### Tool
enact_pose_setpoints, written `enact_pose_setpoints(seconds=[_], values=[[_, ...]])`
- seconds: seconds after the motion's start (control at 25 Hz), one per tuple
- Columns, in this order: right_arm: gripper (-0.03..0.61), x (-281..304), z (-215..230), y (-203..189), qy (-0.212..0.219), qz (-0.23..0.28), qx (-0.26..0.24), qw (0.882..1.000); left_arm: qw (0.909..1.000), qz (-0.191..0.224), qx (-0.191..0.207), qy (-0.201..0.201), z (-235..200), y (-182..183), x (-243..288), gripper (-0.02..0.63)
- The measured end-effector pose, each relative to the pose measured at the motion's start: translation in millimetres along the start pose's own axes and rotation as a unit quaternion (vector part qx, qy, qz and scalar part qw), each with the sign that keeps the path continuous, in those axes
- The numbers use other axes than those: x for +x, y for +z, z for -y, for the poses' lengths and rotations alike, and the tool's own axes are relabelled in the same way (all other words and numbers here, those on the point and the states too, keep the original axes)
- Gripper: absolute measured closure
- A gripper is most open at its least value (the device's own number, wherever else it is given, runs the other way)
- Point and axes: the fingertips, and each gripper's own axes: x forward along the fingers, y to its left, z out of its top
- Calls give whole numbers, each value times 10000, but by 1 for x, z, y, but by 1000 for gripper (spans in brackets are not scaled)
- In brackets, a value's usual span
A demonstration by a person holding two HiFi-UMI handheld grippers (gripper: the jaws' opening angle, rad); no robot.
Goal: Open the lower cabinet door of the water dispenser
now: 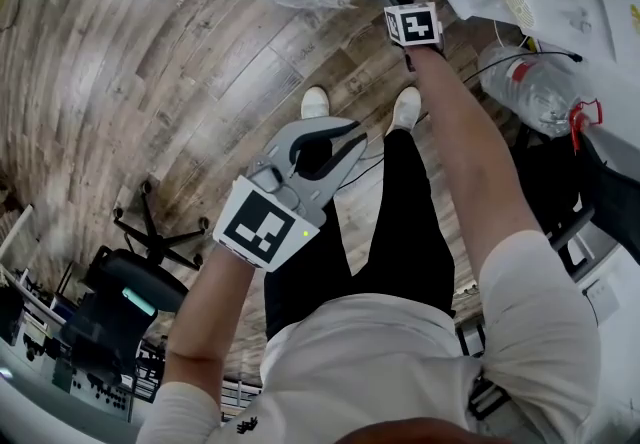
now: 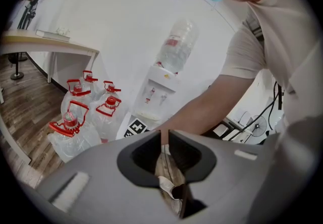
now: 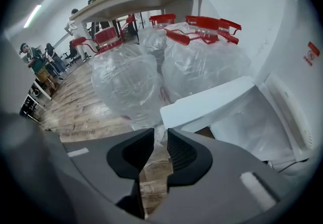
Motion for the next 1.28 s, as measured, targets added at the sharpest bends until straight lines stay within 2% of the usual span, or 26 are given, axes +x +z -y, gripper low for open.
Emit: enact_pose_setpoints(seconds=[0.16,0.28,0.48,0.6,0.76,0.96,1.08,1.28], values=[[499,-35,-20,7,93,150,36,9998,9997,15,234,-96,16,17,-15,523],[500,-72,-42,5,332,286,44,9990,9986,55,500,-174,33,30,-23,523],[523,-132,-63,1,587,793,60,9951,9954,82,913,-266,42,39,-22,523],[547,-182,-71,-13,627,1013,-124,9928,9929,-16,1126,-371,56,42,-20,523],[565,-268,-73,-17,639,1501,47,9866,9870,-146,1489,-581,83,58,-25,523],[577,-370,-88,-49,687,1835,-67,9806,9837,-200,1662,-664,125,75,-33,523],[577,-429,-96,-68,788,2111,-96,9742,9807,-271,1852,-559,148,78,-34,523],[577,-512,-99,-112,786,2498,-253,9648,9807,-166,1922,-333,195,82,-39,524]])
